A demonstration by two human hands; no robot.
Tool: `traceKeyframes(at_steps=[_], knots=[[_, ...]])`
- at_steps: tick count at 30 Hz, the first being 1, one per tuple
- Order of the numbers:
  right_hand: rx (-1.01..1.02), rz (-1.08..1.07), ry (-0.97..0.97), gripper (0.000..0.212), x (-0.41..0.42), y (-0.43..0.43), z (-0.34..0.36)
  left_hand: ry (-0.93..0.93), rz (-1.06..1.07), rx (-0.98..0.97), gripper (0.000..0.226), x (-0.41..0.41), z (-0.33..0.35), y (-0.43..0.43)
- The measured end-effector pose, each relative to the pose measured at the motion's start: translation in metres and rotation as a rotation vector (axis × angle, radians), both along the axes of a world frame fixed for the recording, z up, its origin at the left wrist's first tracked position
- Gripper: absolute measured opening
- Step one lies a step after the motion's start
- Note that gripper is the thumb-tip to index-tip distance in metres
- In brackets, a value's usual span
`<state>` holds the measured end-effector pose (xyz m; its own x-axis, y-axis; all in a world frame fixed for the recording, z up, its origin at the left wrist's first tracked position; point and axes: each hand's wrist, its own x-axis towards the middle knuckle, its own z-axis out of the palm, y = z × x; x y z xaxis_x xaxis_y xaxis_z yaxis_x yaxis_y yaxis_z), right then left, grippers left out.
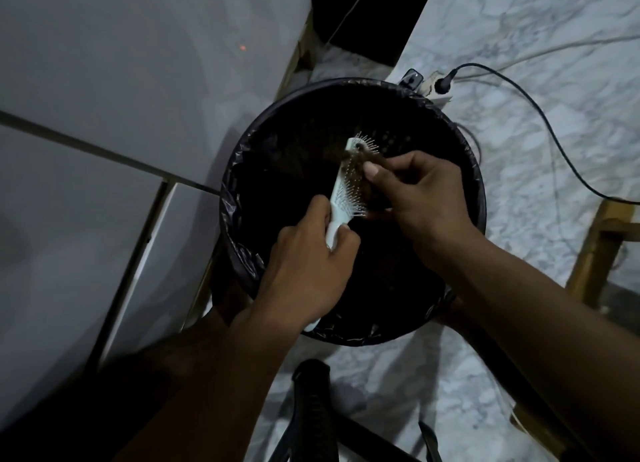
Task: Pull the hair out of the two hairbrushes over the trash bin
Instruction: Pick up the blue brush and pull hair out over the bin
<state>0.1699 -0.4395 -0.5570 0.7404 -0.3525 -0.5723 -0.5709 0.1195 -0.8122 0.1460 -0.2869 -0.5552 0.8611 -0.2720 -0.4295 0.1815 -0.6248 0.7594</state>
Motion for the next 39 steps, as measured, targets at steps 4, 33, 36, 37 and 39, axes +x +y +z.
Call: traceKeyframes(at_steps=[4,33,36,37,39], knots=[[0.092,-0.124,0.031,0.025,0.003,-0.003,-0.003,0.013,-0.004,-0.020,0.030,0.002,0.000,0.001],[0.091,0.027,-0.016,0.027,0.003,-0.001,-0.006,0.038,0.061,0.022,0.033,0.005,0.004,0.000],[0.140,-0.074,0.014,0.011,0.004,-0.003,-0.005,0.041,0.074,0.004,0.033,0.006,0.006,0.000],[0.178,-0.123,0.034,0.010,0.006,-0.003,-0.005,0.041,0.076,-0.001,0.034,0.007,0.006,0.000],[0.179,-0.195,0.073,0.010,0.009,-0.005,-0.008,0.044,0.084,-0.003,0.034,0.007,0.005,0.000]])
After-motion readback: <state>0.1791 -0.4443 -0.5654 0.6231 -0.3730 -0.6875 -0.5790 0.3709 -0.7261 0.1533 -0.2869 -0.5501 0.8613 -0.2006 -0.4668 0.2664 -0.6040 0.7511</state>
